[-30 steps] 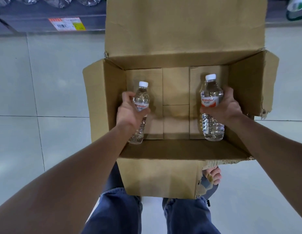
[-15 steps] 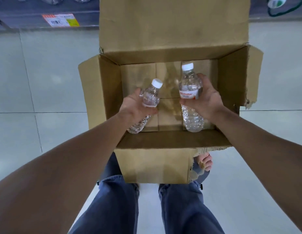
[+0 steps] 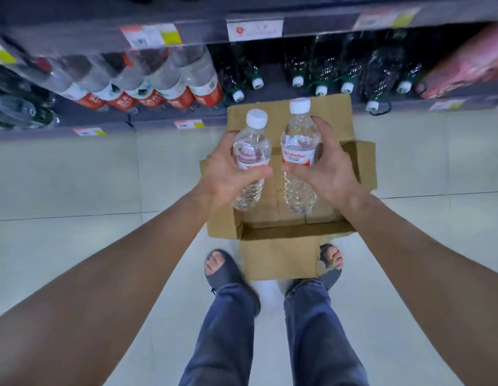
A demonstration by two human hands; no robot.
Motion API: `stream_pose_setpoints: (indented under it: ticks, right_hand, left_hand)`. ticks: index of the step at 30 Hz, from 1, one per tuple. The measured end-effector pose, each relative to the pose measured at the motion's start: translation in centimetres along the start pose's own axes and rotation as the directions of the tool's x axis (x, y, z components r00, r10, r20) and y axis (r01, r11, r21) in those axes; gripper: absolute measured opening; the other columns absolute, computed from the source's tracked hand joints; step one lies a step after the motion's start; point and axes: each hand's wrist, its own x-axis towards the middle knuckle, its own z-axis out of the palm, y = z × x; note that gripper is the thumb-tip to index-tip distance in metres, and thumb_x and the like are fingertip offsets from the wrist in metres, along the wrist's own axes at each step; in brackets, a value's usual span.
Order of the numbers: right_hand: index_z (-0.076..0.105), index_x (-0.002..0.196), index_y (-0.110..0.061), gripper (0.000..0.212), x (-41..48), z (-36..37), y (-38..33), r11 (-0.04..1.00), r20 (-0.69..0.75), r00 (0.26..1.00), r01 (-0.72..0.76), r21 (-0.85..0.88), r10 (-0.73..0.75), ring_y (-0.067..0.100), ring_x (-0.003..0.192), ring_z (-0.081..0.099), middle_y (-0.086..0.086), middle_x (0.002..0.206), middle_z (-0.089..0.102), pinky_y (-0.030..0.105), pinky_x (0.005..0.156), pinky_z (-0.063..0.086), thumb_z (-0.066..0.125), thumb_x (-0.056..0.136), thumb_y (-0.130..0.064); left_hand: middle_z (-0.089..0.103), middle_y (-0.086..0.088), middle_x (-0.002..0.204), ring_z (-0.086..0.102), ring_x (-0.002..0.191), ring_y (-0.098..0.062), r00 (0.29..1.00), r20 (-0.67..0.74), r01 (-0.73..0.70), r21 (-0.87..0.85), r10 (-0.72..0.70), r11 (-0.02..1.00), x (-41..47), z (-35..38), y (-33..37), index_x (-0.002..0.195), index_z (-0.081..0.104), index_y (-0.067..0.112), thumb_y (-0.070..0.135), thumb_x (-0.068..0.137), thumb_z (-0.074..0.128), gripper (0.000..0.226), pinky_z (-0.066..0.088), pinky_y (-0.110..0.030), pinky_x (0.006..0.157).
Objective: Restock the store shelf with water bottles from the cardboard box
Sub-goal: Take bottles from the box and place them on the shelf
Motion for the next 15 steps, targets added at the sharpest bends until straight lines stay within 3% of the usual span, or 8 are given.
stream_pose_setpoints:
  ticks: [3,6,10,12,15]
  right_hand:
    - [0.029,0.157,-0.038,0.102,-4.5,-0.6,-6.8,0.997,-0.024,0.997,0.07,-0.043,-0.071,-0.028,0.088,0.059,-0.044,0.095,0.06,0.007,0.084,0.051,0.09,0.078,-0.018]
    - [0.028,0.158,-0.036,0.103,-9.4,-1.2,-13.9,0.988,-0.048,0.987,0.149,-0.04,-0.151,-0.026,0.095,0.059,-0.056,0.095,0.055,0.011,0.092,0.05,0.089,0.078,-0.014]
    - [0.033,0.156,-0.027,0.099,-15.7,-1.4,-22.7,0.96,-0.126,0.952,0.275,-0.054,-0.28,-0.016,0.108,0.062,-0.032,0.118,0.064,0.02,0.104,0.05,0.09,0.077,-0.015]
    - [0.04,0.15,-0.034,0.092,-19.0,-1.4,-26.7,0.938,-0.133,0.929,0.339,-0.079,-0.346,-0.01,0.106,0.066,-0.03,0.115,0.069,0.031,0.104,0.053,0.09,0.074,-0.019]
    - [0.046,0.135,-0.042,0.079,-24.2,-1.0,-31.8,0.909,-0.132,0.9,0.405,-0.097,-0.415,-0.016,0.102,0.064,-0.043,0.106,0.066,0.022,0.101,0.052,0.088,0.076,-0.011]
  left_hand:
    - [0.073,0.016,0.116,0.071,0.1,0.008,0.996,0.016,-0.087,0.017,0.087,0.996,-4.7,-4.8,5.2,0.142,0.05,0.025,0.023,0.07,0.099,0.087,0.057,-0.025,0.097]
    - [0.07,0.015,0.118,0.069,0.099,0.015,0.985,0.018,-0.171,0.017,0.17,0.985,-9.8,-9.9,10.0,0.146,0.045,0.019,0.014,0.075,0.096,0.088,0.056,-0.013,0.089]
    - [0.062,0.027,0.115,0.059,0.093,0.029,0.951,-0.042,-0.301,0.085,0.305,0.95,-16.3,-16.4,15.5,0.15,0.041,0.022,0.018,0.079,0.094,0.089,0.044,0.001,0.084]
    - [0.067,0.021,0.119,0.064,0.104,0.017,0.931,-0.047,-0.355,0.109,0.361,0.929,-19.4,-19.5,17.8,0.151,0.04,0.025,0.022,0.079,0.093,0.089,0.05,-0.013,0.096]
    - [0.069,0.019,0.121,0.067,0.117,-0.006,0.897,-0.091,-0.42,0.128,0.432,0.899,-24.8,-23.5,20.6,0.146,0.041,0.033,0.037,0.077,0.093,0.087,0.052,-0.041,0.108]
